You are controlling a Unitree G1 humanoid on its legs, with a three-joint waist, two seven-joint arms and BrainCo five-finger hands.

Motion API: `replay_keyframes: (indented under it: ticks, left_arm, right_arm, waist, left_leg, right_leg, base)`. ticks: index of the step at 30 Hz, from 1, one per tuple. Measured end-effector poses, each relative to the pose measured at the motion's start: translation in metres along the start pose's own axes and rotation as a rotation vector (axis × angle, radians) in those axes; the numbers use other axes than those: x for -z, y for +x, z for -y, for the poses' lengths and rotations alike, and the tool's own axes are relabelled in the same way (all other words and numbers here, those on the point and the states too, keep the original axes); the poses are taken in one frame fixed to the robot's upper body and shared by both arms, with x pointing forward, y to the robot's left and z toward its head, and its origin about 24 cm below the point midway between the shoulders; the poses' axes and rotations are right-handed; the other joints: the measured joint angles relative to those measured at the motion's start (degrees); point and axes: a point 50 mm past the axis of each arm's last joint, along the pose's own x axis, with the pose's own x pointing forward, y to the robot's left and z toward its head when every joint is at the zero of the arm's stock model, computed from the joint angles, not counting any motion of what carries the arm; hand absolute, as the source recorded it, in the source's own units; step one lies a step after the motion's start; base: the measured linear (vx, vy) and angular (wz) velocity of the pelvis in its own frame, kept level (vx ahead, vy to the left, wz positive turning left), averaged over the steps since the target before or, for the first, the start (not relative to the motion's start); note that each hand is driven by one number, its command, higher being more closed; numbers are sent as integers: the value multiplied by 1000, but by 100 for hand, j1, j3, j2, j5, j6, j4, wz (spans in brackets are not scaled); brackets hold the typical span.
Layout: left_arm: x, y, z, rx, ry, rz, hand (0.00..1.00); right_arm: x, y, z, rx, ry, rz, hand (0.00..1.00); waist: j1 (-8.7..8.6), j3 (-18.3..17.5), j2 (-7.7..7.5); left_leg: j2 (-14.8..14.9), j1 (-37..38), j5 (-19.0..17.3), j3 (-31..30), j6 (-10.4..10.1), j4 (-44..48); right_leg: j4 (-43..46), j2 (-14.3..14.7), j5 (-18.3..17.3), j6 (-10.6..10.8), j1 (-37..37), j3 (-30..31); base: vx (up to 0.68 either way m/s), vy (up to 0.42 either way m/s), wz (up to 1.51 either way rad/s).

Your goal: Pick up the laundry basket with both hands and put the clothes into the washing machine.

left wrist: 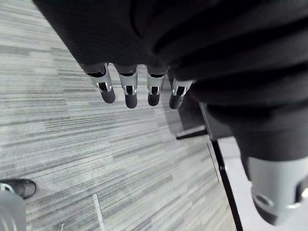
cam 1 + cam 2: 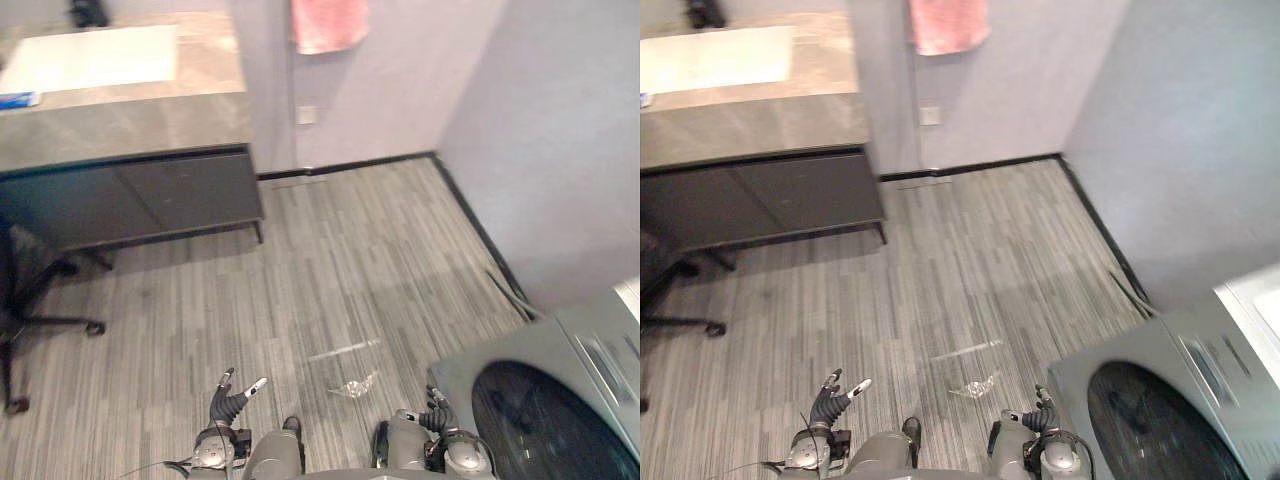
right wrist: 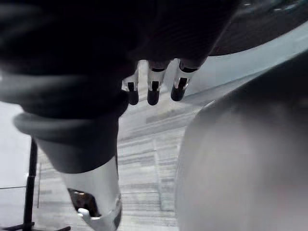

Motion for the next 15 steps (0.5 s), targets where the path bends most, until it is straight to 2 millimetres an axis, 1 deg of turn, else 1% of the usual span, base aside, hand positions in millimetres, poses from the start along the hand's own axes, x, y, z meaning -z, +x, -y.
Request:
replay_keyframes:
  ticks: [1,2,3,4,5,6,7,8,9,10,11,12,13,14,15]
  left_arm:
    - [3,-2,-1,11,-2,-11,0]
    - [7,-3,-3,10,0,-23,0]
    - [9,-4,-4,10,-1,-29,0]
    - [10,-4,0,17,-19,-40,0]
    - [12,-6,7,23,-48,-51,0]
    - [12,-7,10,27,-58,-55,0]
    - [14,-8,15,33,-77,-68,0]
    - [15,-9,17,27,-111,-80,0]
    - [16,-8,16,17,-126,-83,0]
    - [17,-8,12,-11,-165,-92,0]
    - [17,-8,11,-20,-178,-95,0]
    - [19,-8,10,-28,-193,-104,0]
    - [21,-9,11,-30,-203,-116,0]
    - [22,-9,10,-33,-211,-122,0]
    - [29,-11,8,-38,-201,-153,0]
  right_arm:
    - [3,-1,-3,-5,5,-15,0]
    - [10,-4,-7,-15,13,-38,0]
    - [14,-6,-9,-19,18,-48,0]
    - [15,-6,-6,-17,21,-52,0]
    - [14,-5,0,-3,20,-48,0]
    - [13,-5,2,0,17,-46,0]
    - [13,-5,5,5,13,-44,0]
    - [13,-5,8,20,27,-49,0]
    - [14,-5,8,20,28,-54,0]
    - [16,-5,7,20,39,-66,0]
    - [16,-5,6,22,47,-67,0]
    - [16,-5,6,26,55,-68,0]
    - [13,-3,6,25,54,-63,0]
    - [11,-2,5,22,53,-61,0]
    - [12,-1,-1,7,58,-75,0]
  waist:
    - [13,-47,-96]
    - [20,-146,-271]
    - [49,-185,-329]
    - [142,-230,-221]
    - [135,-243,-22]
    - [129,-244,21]
    - [121,-257,124]
    - [102,-249,174]
    - [104,-246,179]
    - [123,-221,121]
    - [126,-211,94]
    - [130,-226,85]
    - [138,-276,137]
    - [169,-286,151]
    - [259,-383,73]
  left_leg:
    - [-63,-44,-109,-302,-168,160]
    - [-177,-53,-293,-599,-328,345]
    - [-194,-53,-391,-705,-411,430]
    - [8,-12,-536,-841,-581,581]
    - [290,-13,-554,-832,-616,555]
    - [381,-19,-535,-810,-643,516]
    - [589,-2,-409,-638,-839,491]
    - [827,-89,-235,-273,-965,564]
    - [900,-126,-143,-87,-984,628]
    - [1064,-195,-48,329,-968,732]
    - [1111,-213,-60,574,-949,737]
    - [1129,-203,-60,996,-946,588]
    - [1086,-167,-32,1254,-936,136]
    - [1032,-98,240,1266,-783,-41]
    - [965,167,402,1512,-781,-452]
  right_leg:
    - [-264,-18,177,-19,13,63]
    - [-374,-110,327,-99,109,123]
    - [-318,-151,616,-13,131,97]
    - [-88,-46,598,-31,255,-199]
    - [-50,105,424,-101,379,-501]
    - [-42,145,361,-123,405,-605]
    - [-61,237,281,-203,467,-783]
    - [-132,327,258,-244,623,-1010]
    - [-191,363,253,-274,708,-1067]
    - [-366,399,266,-315,912,-1158]
    - [-465,412,280,-335,1000,-1188]
    - [-633,419,328,-356,1107,-1191]
    - [-810,473,421,-312,1126,-1148]
    - [-880,498,466,-308,1120,-1093]
    - [-1196,516,659,-248,1145,-868]
  base:
    - [224,-307,161]
    - [237,-358,151]
    - [274,-456,125]
    - [288,-534,95]
    - [262,-506,84]
    - [189,-372,72]
    - [172,-312,74]
    - [140,-242,72]
    - [168,-304,58]
    - [97,-172,30]
    - [144,-215,21]
    - [100,-95,0]
    - [85,-56,-21]
    - [122,6,-64]
    - [95,21,-54]
